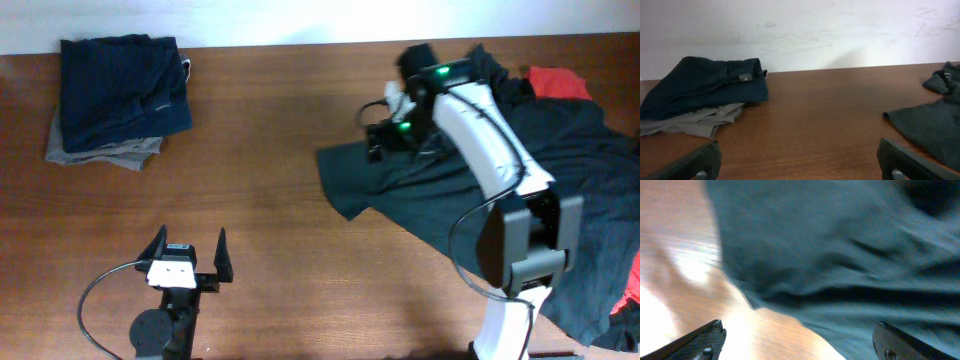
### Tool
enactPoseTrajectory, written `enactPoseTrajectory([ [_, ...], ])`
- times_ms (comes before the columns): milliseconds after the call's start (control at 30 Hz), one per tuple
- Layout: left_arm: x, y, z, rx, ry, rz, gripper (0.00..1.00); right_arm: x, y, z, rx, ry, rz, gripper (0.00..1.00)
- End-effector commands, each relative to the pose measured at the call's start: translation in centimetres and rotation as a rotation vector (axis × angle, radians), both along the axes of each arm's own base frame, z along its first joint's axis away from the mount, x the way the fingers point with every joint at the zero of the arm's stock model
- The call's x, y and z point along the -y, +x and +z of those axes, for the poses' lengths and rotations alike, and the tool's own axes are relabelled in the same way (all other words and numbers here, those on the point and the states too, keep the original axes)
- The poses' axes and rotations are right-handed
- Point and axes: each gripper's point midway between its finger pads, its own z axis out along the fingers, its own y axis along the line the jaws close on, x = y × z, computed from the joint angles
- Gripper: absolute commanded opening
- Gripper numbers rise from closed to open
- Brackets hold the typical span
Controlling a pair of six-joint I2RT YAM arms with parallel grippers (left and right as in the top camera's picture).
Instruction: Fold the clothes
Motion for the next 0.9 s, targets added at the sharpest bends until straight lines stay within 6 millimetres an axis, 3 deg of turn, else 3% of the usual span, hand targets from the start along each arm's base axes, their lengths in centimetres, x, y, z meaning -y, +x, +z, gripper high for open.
enactPoseTrajectory([
  [0, -0.2, 0.0, -0.2, -0.004, -0.009, 0.011, 0.99, 3.0, 0.6, 0.5, -0.008, 0.0, -0.071, 0.99],
  [200, -0.2, 0.0, 0.1, 0.007, -0.009, 0.012, 0.99, 8.8, 0.3, 0.6, -0.089, 0.0, -0.375, 0.99],
  [367, -0.1, 0.0, 0.8, 0.034, -0.009, 0.007, 0.99, 13.2, -0.3, 1.4, -0.104, 0.005, -0.51, 0.99],
  [467, -0.4, 0.0, 3.1, 0.128, -0.006, 0.02, 0.99, 15.3, -1.1, 1.7, -0.123, 0.005, -0.565, 0.99],
  [633, -1.2, -1.1, 9.1, 0.38, -0.003, 0.069, 0.99, 18.3, -2.0, 1.9, -0.135, 0.002, -0.647, 0.99],
  [767, 1.2, -1.5, 10.0, 0.41, 0.01, -0.073, 0.99, 19.5, -1.9, 1.9, -0.124, 0.004, -0.677, 0.99],
  [867, 1.3, -1.5, 11.0, 0.412, -0.013, -0.084, 0.99, 20.1, -1.5, 1.9, -0.102, 0.006, -0.691, 0.99],
])
